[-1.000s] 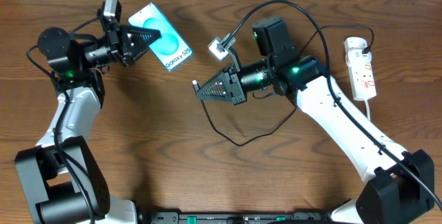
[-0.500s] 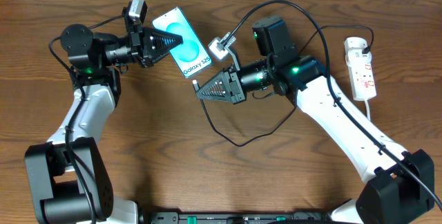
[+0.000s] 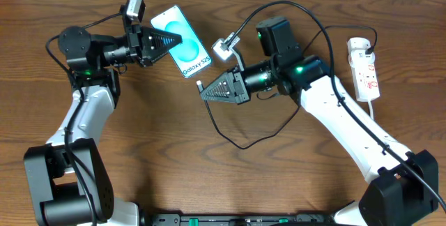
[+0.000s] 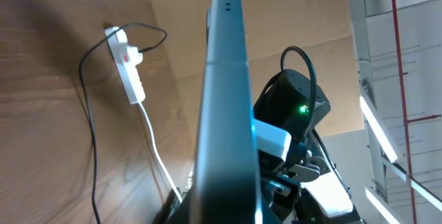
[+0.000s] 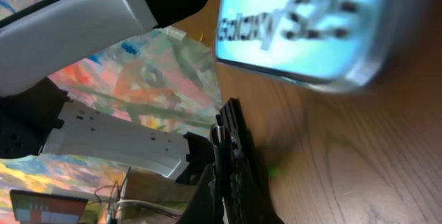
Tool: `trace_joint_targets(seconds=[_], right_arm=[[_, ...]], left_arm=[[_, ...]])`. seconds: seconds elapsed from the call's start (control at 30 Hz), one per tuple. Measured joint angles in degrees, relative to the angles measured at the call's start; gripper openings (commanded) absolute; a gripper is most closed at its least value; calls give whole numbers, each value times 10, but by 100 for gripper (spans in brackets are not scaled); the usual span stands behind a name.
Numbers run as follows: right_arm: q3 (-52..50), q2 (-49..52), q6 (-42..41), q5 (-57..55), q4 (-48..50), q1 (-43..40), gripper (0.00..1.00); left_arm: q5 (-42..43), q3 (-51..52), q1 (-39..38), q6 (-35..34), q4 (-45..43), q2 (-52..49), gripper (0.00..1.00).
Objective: Plug charger to phone and switch on socket
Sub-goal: 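Move the phone with the left gripper toward the held connector, then bring the phone's bottom edge toward the connector in the right gripper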
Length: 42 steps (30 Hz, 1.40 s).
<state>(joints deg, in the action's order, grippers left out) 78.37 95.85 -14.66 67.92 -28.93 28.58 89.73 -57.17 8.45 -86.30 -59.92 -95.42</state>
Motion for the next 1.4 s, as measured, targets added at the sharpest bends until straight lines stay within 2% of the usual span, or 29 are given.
trace_joint_targets(seconds=[0.23,0.43,0.6,0.87,1.07,1.4], right_arm=[[0,53,5,13,16,-4,1],[0,136,9,67,73,-5,1],[0,195,11,111,83,-14,1],[0,216,23,151,97,-43,1],[0,216,27,152,99,-47,1],[0,216,27,150,99,-47,1]], left_arm=[[0,0,1,27,0,-21,7],[0,0,1,46,2,-107,7],[0,0,6,70,5,-160,7],[0,0,50,101,0,-178,7],[0,0,65,93,3,-178,7],[0,0,63,40,3,-178,7]])
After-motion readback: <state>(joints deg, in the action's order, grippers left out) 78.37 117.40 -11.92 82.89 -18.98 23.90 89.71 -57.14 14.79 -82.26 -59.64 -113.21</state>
